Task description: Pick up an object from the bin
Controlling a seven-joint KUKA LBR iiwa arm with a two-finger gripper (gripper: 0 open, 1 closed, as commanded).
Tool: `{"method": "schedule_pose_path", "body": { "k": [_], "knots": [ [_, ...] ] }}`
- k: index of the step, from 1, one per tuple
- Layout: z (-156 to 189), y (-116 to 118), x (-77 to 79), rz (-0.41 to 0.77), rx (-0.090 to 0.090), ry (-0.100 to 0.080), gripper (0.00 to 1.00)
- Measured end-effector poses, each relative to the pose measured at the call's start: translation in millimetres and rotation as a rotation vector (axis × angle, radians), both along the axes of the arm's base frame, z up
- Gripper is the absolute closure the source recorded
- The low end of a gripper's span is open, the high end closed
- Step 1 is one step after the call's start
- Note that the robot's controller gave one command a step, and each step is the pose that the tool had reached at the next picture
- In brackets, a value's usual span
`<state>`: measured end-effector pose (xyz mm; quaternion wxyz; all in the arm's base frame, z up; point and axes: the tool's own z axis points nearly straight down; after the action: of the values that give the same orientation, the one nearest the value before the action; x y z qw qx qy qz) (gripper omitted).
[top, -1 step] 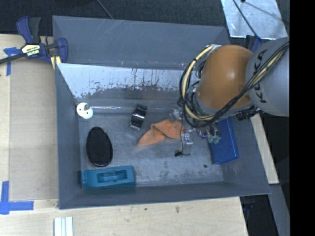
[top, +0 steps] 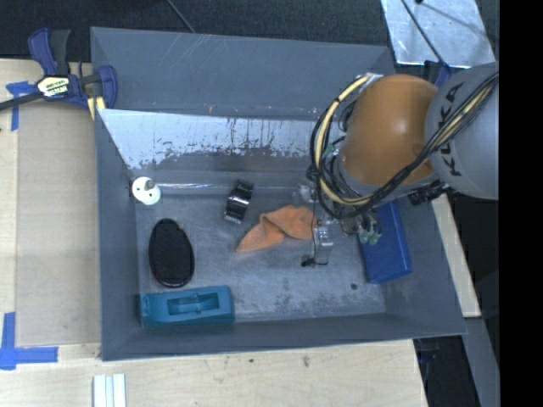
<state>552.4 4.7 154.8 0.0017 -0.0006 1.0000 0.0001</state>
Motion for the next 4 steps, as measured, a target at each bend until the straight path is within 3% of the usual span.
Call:
{"method": "schedule_pose_path", "body": {
  "k": [1,2,3,4],
  "knots": [
    [-49.7,-4.8,7.1,-0.084,0.000,0.002,1.00],
    [-49.7,-4.8,7.1,-0.084,0.000,0.002,1.00],
    [-52.0,-6.6,6.6,0.040,0.000,0.003,1.00],
    [-36.8,-11.5,-34.6,-0.064,0.000,0.003,0.00]
  ]
}}
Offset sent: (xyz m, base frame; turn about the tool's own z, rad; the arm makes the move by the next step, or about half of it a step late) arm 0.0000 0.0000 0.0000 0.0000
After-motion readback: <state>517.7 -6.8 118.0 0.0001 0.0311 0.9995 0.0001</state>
